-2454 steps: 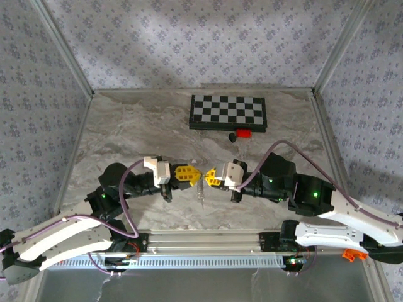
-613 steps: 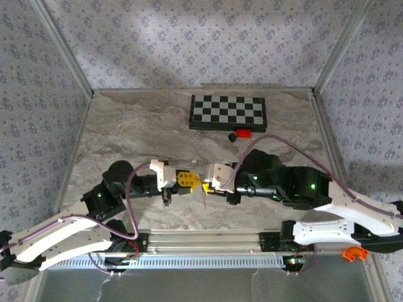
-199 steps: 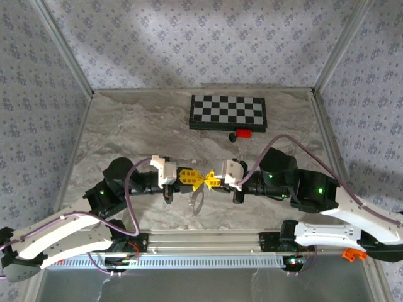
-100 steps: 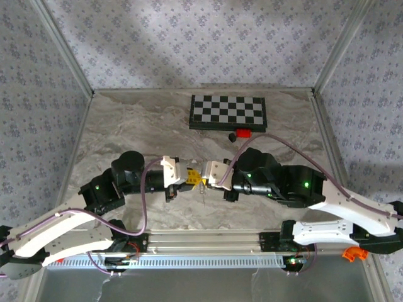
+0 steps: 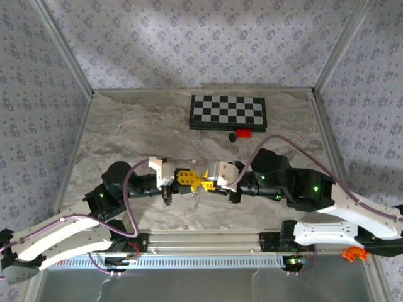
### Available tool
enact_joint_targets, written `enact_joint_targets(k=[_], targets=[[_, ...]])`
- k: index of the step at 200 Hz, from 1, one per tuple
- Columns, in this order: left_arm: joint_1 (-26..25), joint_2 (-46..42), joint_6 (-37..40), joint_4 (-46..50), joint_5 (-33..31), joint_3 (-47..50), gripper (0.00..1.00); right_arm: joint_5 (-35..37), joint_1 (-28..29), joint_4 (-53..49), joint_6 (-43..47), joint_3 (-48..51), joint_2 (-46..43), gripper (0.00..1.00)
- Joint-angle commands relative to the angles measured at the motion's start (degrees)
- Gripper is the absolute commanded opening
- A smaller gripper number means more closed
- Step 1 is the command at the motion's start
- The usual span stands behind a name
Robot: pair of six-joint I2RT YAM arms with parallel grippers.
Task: Put the keys on the keyring
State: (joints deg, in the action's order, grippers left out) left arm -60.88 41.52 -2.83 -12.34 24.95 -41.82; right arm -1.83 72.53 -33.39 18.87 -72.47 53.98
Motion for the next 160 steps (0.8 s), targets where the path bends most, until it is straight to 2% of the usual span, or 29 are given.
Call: enact_joint_targets(k=[1, 20, 31, 71, 91, 121, 130, 160], targets=[[-0.5, 0.1, -5.0, -11.3, 2.5, 0.4, 0.0, -2.8, 0.1, 3.7, -1.1, 1.4, -1.7, 0.17], [-0.5, 0.5, -6.5, -12.6, 3.6, 0.6, 0.0, -2.9, 0.1, 3.8, -1.1, 1.3, -2.3, 0.07], [-0.5, 0.8, -5.8, -10.0, 3.5, -0.1, 0.0, -2.7, -0.1, 3.4, -0.9, 0.8, -2.2, 0.0], [-0.6, 0.9, 2.9, 10.3, -2.0, -6.1, 0.0, 0.9, 0.1, 0.4, 0.6, -1.0, -0.6, 0.0], [-0.6, 1.8, 8.2, 21.4, -7.8, -9.9, 0.09, 3.3, 0.5, -3.7, 1.4, -3.2, 2.0, 0.0], [-0.6, 3.7, 11.7, 27.8, -11.6, -12.3, 0.14, 5.7, 0.9, -6.3, 2.1, -5.1, 4.8, 0.0], [-0.6, 4.0, 12.2, 29.0, -12.3, -12.6, 0.13, 6.5, 0.9, -7.0, 2.3, -5.7, 5.5, 0.0], [-0.5, 3.5, 12.0, 29.0, -12.2, -12.0, 0.0, 7.1, 0.9, -9.3, 2.4, -7.3, 7.6, 0.0]])
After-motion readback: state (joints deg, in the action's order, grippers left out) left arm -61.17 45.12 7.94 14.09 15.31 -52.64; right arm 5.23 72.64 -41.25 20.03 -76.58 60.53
